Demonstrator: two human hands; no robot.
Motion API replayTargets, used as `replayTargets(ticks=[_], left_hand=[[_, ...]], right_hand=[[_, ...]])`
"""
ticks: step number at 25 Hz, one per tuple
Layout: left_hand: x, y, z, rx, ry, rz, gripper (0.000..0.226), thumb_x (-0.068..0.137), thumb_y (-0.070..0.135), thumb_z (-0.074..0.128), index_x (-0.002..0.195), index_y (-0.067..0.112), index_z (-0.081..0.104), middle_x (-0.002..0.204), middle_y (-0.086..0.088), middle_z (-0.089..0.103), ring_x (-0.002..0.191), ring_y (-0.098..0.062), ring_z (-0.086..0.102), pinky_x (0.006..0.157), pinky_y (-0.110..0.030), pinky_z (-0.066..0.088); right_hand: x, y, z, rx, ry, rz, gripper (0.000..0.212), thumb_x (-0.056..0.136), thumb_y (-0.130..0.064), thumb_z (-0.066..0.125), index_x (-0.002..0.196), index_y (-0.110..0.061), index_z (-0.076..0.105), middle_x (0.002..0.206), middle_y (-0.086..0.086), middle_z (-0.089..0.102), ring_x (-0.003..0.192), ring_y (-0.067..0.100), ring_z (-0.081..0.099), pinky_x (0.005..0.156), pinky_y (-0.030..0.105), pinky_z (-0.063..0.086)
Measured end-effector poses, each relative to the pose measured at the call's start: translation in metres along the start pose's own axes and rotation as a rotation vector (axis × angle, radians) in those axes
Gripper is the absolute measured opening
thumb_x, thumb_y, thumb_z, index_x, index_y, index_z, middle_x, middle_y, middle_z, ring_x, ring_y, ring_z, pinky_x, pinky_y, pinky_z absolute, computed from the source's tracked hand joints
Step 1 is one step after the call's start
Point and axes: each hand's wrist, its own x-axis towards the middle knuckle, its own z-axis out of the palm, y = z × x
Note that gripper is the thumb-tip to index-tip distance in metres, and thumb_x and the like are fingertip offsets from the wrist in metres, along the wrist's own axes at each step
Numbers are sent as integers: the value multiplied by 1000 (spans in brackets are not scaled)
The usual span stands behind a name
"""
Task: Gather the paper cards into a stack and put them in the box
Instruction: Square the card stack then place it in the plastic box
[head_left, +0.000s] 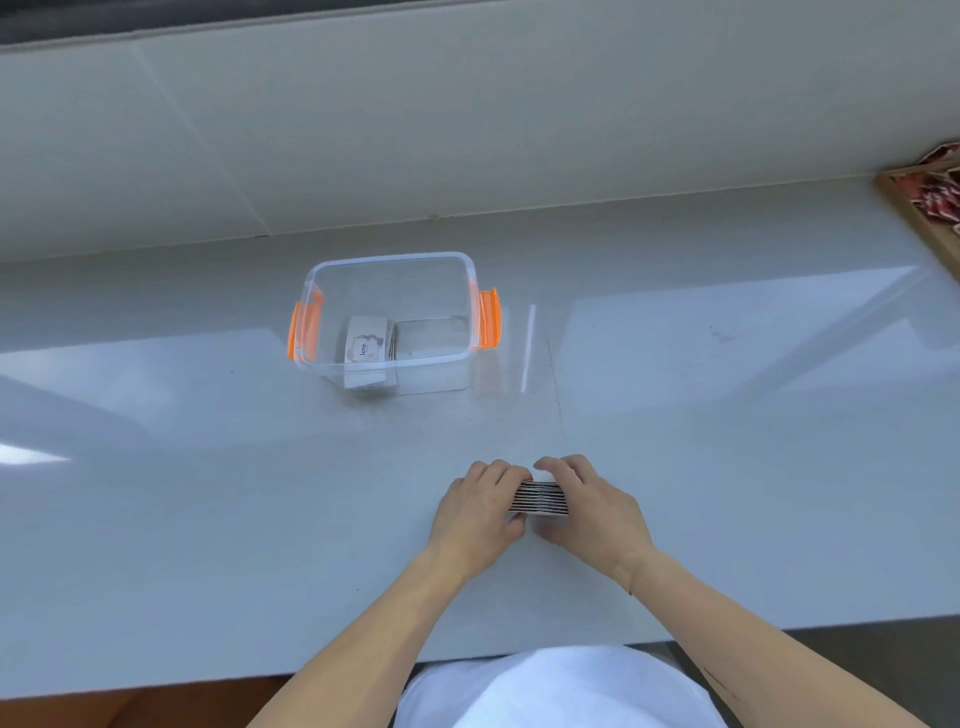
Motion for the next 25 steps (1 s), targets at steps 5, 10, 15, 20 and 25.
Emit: replayTargets(ticks=[5, 10, 15, 20, 25], left_hand=[[-1, -1, 3, -4, 26, -2, 36, 83, 31, 56, 119, 31, 51, 118, 14, 57, 109, -15, 50, 75, -33, 47], [-2, -2, 7, -19, 13, -16, 38, 83, 32, 57, 120, 33, 49, 118, 17, 54, 109, -12, 46, 67, -32, 49], [-2, -3, 5, -27, 8, -22, 38, 83, 33, 58, 119, 34, 48, 118, 18, 53, 110, -11, 46, 66, -33, 50], [-4, -5, 5, -32, 5, -29, 37, 83, 33, 58, 119, 34, 48, 120, 18, 53, 111, -11, 45, 67, -33, 49], [-4, -7, 4, -30, 14, -34, 37, 83, 33, 57, 119, 35, 48, 120, 18, 53, 112, -10, 44, 66, -33, 48]], right_hand=[[-48, 25, 0, 859, 124, 234, 106, 76, -7, 65, 148, -48, -1, 155, -29, 7, 140, 0, 21, 114, 33, 24], [-56, -9, 7, 1128, 124, 363, 95, 82, 11, 46, 151, -33, -2, 156, -24, 4, 145, -2, 10, 116, 20, 17], [-52, -22, 13, 1171, 47, 323, 89, 83, 9, 46, 153, -29, 6, 156, -21, 11, 143, -2, 14, 113, 13, 19], [-46, -20, 11, 1190, 41, 334, 86, 85, 14, 47, 153, -24, 11, 155, -13, 20, 141, 0, 24, 113, 21, 19], [-33, -12, 5, 813, 43, 249, 92, 73, -11, 73, 148, -35, 25, 142, -24, 34, 125, -5, 38, 101, 19, 33]])
